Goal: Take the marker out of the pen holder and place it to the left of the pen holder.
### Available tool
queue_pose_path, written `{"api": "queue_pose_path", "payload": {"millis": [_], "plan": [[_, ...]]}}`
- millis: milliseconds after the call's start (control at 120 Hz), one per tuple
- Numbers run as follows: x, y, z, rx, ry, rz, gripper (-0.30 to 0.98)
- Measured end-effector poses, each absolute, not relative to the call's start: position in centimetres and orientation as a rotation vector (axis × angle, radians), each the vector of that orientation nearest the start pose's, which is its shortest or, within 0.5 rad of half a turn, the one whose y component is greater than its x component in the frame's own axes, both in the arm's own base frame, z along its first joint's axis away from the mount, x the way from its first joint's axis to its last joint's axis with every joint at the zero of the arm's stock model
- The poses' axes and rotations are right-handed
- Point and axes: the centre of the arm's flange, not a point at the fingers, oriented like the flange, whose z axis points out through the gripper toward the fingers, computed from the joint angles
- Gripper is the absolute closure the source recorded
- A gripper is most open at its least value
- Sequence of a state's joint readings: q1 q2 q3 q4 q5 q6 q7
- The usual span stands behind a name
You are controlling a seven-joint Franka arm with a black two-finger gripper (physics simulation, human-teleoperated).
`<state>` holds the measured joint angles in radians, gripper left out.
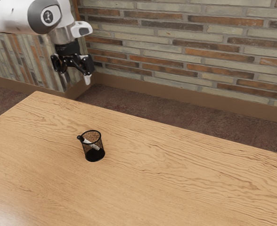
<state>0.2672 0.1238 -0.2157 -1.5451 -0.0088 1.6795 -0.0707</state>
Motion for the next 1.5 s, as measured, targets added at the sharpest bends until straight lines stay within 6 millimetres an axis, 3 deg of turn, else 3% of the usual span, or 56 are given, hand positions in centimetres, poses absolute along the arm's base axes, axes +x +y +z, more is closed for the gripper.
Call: {"api": "queue_pose_path", "payload": {"millis": [108, 167, 300, 450, 550, 633, 742, 833, 1008, 1500], "plan": [[59.9, 4.1, 58.9, -3.138, -0.194, -0.076, 0.06], [60.2, 4.4, 58.2, -3.128, -0.194, -0.066, 0.04], [61.7, 5.3, 52.0, -3.136, -0.202, 0.096, 0.02], [63.2, 6.4, 42.7, -3.151, -0.224, 0.345, 0.03], [63.8, 6.8, 38.9, -3.159, -0.237, 0.438, 0.11], [63.9, 7.6, 37.1, -3.164, -0.263, 0.483, 0.19], [63.6, 9.6, 35.8, -3.158, -0.322, 0.517, 0.27], [63.5, 10.1, 34.4, -3.155, -0.338, 0.568, 0.32], [63.8, 10.3, 33.0, -3.149, -0.336, 0.661, 0.38], [63.1, 9.5, 32.2, -3.13, -0.308, 0.867, 0.49]]}}
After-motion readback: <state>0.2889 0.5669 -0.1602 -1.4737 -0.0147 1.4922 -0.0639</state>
